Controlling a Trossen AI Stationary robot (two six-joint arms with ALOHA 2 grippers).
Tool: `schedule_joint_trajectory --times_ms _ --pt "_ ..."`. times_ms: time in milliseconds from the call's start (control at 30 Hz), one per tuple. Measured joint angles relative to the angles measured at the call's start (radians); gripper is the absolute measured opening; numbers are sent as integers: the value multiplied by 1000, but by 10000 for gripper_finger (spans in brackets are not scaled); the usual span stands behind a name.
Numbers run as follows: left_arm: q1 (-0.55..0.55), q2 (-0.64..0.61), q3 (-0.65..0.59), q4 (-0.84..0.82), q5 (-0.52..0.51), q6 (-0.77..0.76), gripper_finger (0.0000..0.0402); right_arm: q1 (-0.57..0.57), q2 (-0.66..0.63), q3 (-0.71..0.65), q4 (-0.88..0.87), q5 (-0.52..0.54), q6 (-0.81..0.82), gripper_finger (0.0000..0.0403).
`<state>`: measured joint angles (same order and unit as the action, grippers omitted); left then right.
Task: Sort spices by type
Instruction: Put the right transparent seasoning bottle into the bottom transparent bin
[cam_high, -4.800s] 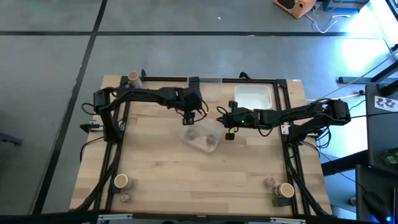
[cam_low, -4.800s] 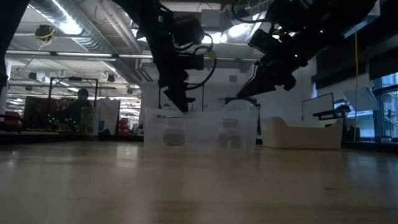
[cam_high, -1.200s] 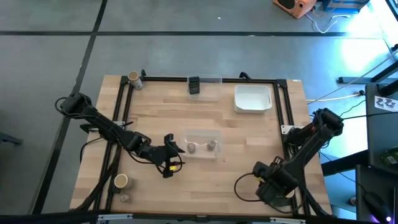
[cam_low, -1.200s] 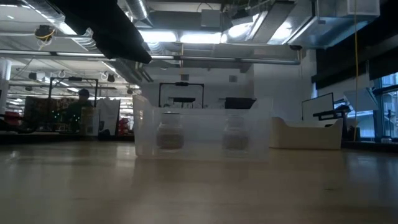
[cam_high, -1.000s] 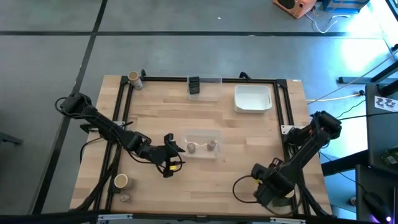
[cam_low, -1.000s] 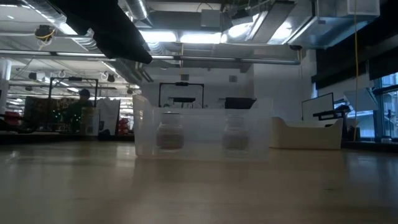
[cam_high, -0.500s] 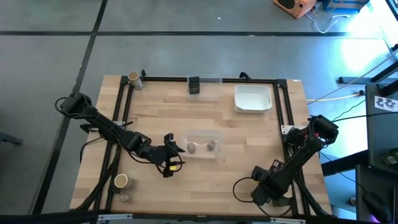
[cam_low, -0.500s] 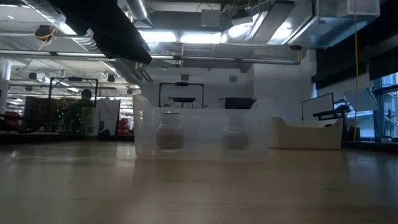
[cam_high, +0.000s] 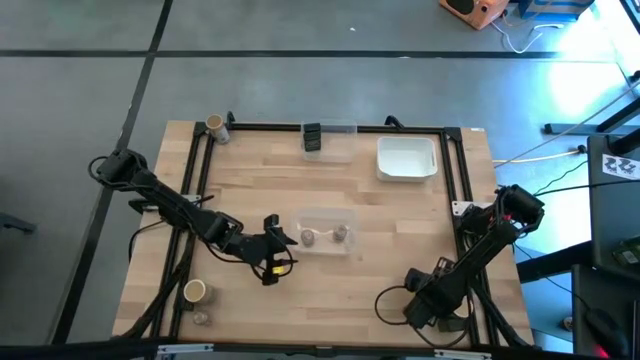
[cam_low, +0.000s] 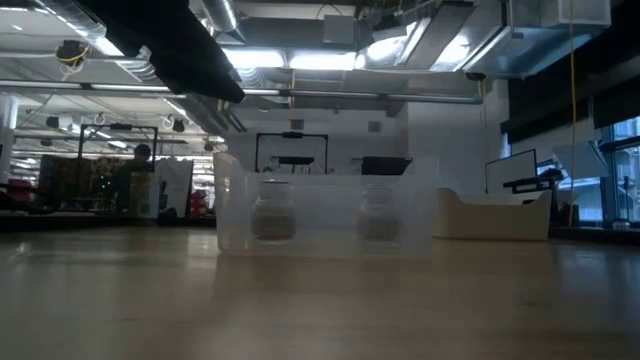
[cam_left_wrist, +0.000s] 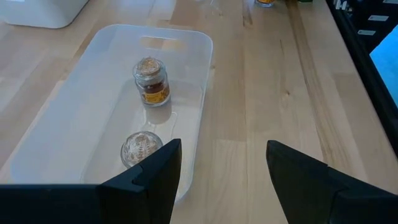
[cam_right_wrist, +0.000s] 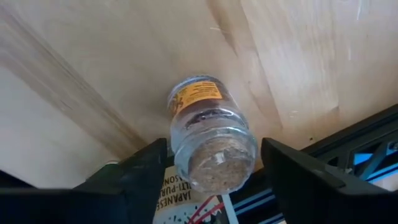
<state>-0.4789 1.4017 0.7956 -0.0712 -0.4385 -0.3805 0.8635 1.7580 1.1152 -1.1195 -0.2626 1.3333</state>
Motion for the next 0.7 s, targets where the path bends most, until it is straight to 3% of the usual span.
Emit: schedule_joint_trajectory --times_ms 200,500,700 --pt "0 0 0 0 0 2 219 0 -3 2 -6 8 -11 179" --pt "0 0 0 0 0 2 219 0 -1 8 -9 23 -72 180" --pt "0 0 0 0 0 2 219 -9 0 64 -26 87 -104 179"
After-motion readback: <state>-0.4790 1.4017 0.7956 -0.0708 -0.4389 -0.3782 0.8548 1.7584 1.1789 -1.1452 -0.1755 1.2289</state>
